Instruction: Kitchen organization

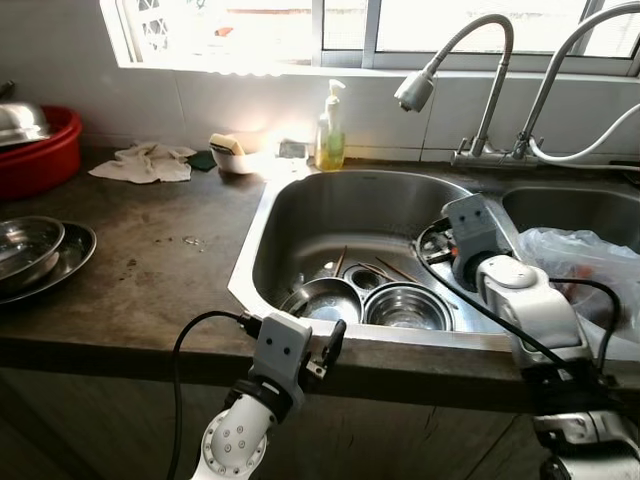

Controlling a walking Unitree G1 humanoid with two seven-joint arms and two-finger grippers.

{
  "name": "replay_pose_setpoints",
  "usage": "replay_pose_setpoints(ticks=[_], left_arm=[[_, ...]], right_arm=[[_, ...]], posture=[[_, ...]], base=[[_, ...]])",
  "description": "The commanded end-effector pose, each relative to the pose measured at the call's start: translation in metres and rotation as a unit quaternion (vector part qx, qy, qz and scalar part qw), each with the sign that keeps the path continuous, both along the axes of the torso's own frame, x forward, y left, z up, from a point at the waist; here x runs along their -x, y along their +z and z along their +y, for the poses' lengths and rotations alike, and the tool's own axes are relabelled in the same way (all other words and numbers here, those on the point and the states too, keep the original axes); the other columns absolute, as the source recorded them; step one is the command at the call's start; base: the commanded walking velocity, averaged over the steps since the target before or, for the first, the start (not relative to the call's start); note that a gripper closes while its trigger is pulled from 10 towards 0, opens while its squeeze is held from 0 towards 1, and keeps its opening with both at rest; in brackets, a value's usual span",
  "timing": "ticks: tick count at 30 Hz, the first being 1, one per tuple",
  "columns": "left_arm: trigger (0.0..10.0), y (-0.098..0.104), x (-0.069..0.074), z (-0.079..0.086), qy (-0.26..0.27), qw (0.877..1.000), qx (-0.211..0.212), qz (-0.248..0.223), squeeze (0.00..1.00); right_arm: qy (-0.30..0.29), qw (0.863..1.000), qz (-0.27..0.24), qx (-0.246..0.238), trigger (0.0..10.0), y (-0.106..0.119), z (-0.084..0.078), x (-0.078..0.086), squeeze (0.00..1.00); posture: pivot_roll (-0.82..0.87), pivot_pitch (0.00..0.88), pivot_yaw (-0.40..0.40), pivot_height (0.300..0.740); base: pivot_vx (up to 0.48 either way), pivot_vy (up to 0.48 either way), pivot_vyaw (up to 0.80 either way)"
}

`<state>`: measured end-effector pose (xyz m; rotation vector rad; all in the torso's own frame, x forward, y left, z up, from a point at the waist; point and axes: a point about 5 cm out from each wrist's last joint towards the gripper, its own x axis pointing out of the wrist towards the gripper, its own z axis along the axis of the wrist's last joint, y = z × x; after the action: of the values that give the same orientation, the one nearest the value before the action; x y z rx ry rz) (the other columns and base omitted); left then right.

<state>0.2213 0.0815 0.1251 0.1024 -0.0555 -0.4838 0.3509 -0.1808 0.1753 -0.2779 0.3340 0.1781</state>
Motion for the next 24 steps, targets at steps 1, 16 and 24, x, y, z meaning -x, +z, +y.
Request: replay_pose_setpoints(ticks=[1,16,24], left_arm=[[10.0,0.002,0.002,-0.002,-0.006,1.000,-0.003,0.001,0.00],[10.0,0.002,0.006,-0.004,-0.015,1.000,0.001,0.016,0.00],[10.0,0.002,0.003,-0.003,-0.010,1.000,-0.001,0.012,0.00]], right_arm=[[0.001,1.000,0.012,0.008,10.0,-0.001,0.000,-0.002,0.00],[-0.008,1.000,0.013,-0.010,10.0,-0.012,0.001,0.004,1.00],[-0.023,0.994,-0.091,-0.050,10.0,0.013,0.006,0.014,1.00]], posture=[[0.14,0.034,-0.068,0.740],[0.14,0.057,-0.067,0.740],[0.13,0.050,-0.062,0.740]], base=[[0.000,0.000,0.00],[0.000,0.000,0.00],[0.000,0.000,0.00]])
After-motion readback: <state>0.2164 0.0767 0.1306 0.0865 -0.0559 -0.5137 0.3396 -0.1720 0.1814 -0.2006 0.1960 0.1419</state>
